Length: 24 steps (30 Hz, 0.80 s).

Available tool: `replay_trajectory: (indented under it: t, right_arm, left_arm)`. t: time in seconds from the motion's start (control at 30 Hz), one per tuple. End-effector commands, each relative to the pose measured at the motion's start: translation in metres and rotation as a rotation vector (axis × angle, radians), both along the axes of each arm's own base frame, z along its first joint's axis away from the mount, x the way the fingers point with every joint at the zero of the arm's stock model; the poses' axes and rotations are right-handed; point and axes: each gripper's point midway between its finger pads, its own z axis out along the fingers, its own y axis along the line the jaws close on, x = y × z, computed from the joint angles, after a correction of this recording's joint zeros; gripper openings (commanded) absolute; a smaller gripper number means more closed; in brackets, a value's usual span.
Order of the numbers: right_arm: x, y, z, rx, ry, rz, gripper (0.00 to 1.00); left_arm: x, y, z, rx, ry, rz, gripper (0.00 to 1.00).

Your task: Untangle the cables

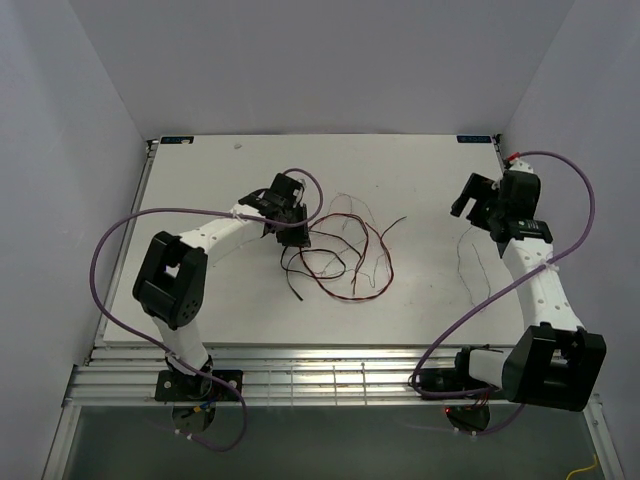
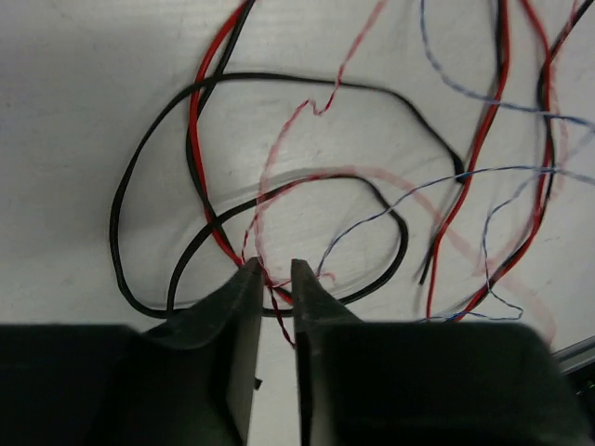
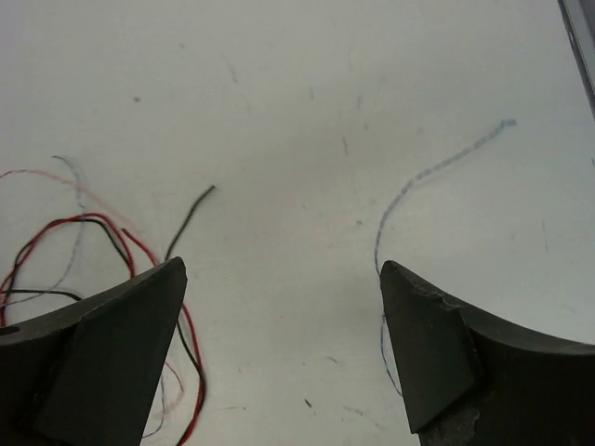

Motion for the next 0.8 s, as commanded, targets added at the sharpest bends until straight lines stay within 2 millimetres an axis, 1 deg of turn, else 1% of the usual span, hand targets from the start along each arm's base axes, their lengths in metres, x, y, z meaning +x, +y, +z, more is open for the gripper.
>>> replay_trajectory:
  t: [0.0, 0.03, 0.07, 0.1, 0.13, 0.17, 0.2, 0.23, 0.27, 0.3, 0.37, 0.4, 0.43, 0.47, 0.5, 0.53, 0.57, 0.6, 0.63, 0.67, 0.7, 0.77]
  right_arm:
    - [-0.032, -0.039, -0.048, 0.028, 0.153, -0.239, 0.9]
    - [-0.035, -0.042, -0.058, 0.049, 0.173, -0.259, 0.9]
    - [-0.043, -0.045, -0.075, 0.057, 0.214, -0.268, 0.9]
    - [-0.045, -0.052, -0.083, 0.071, 0.235, -0.286, 0.9]
    - [-0.047, -0.047, -0.099, 0.098, 0.29, -0.253, 0.9]
    - [-0.049, -0.045, -0.11, 0.106, 0.322, -0.238, 0.9]
    - [-0.051, -0.044, -0.127, 0.112, 0.374, -0.236, 0.9]
    - [-0.051, -0.035, -0.135, 0.152, 0.398, -0.196, 0.9]
    - [-0.052, -0.031, -0.143, 0.166, 0.426, -0.184, 0.9]
    - [-0.053, -0.028, -0.158, 0.184, 0.472, -0.174, 0.9]
    - [-0.053, -0.021, -0.167, 0.221, 0.499, -0.142, 0.9]
    - [-0.052, -0.017, -0.173, 0.234, 0.509, -0.128, 0.9]
    - [-0.054, -0.012, -0.177, 0.256, 0.515, -0.113, 0.91]
    - [-0.05, -0.011, -0.179, 0.26, 0.499, -0.103, 0.99]
    - [-0.05, -0.006, -0.182, 0.267, 0.504, -0.086, 0.94]
    - [-0.052, -0.001, -0.185, 0.278, 0.51, -0.066, 0.87]
    - [-0.051, 0.005, -0.189, 0.273, 0.51, -0.039, 0.61]
    - [-0.051, 0.01, -0.19, 0.275, 0.512, -0.02, 0.48]
    - [-0.052, 0.014, -0.191, 0.273, 0.512, 0.001, 0.36]
    - [-0.052, 0.021, -0.19, 0.261, 0.51, 0.029, 0.11]
    - [-0.05, 0.024, -0.186, 0.246, 0.493, 0.047, 0.08]
    - [-0.044, 0.035, -0.173, 0.236, 0.445, 0.107, 0.08]
  left_arm:
    - [-0.012, -0.012, 0.027, -0.1, -0.034, -0.03, 0.35]
    - [-0.016, -0.013, 0.024, -0.099, -0.028, -0.037, 0.41]
    - [-0.018, -0.013, 0.022, -0.101, -0.025, -0.042, 0.5]
    - [-0.022, -0.015, 0.02, -0.108, -0.013, -0.055, 0.55]
    - [-0.028, -0.015, 0.015, -0.106, 0.002, -0.064, 0.59]
    - [-0.031, -0.016, 0.014, -0.107, 0.007, -0.07, 0.66]
    - [-0.033, -0.018, 0.013, -0.115, 0.012, -0.078, 0.69]
    - [-0.038, -0.018, 0.011, -0.117, 0.02, -0.085, 0.73]
    - [-0.039, -0.02, 0.016, -0.129, 0.007, -0.092, 0.77]
    - [-0.04, -0.021, 0.019, -0.138, 0.0, -0.099, 0.83]
    - [-0.043, -0.021, 0.023, -0.145, -0.013, -0.101, 0.85]
    - [-0.044, -0.02, 0.032, -0.155, -0.034, -0.1, 0.86]
    - [-0.044, -0.018, 0.036, -0.155, -0.046, -0.094, 0.91]
    - [-0.045, -0.017, 0.039, -0.157, -0.054, -0.092, 0.93]
    - [-0.045, -0.015, 0.043, -0.159, -0.068, -0.09, 0.97]
    - [-0.045, -0.014, 0.055, -0.17, -0.097, -0.088, 0.98]
    - [-0.043, -0.012, 0.061, -0.169, -0.116, -0.078, 0.98]
    - [-0.043, -0.011, 0.067, -0.171, -0.133, -0.073, 0.98]
    - [-0.042, -0.008, 0.077, -0.176, -0.159, -0.063, 0.98]
    - [-0.039, -0.004, 0.08, -0.16, -0.175, -0.037, 0.98]
    - [-0.037, -0.002, 0.086, -0.157, -0.191, -0.027, 0.98]
    - [-0.037, 0.003, 0.095, -0.151, -0.216, -0.012, 0.98]
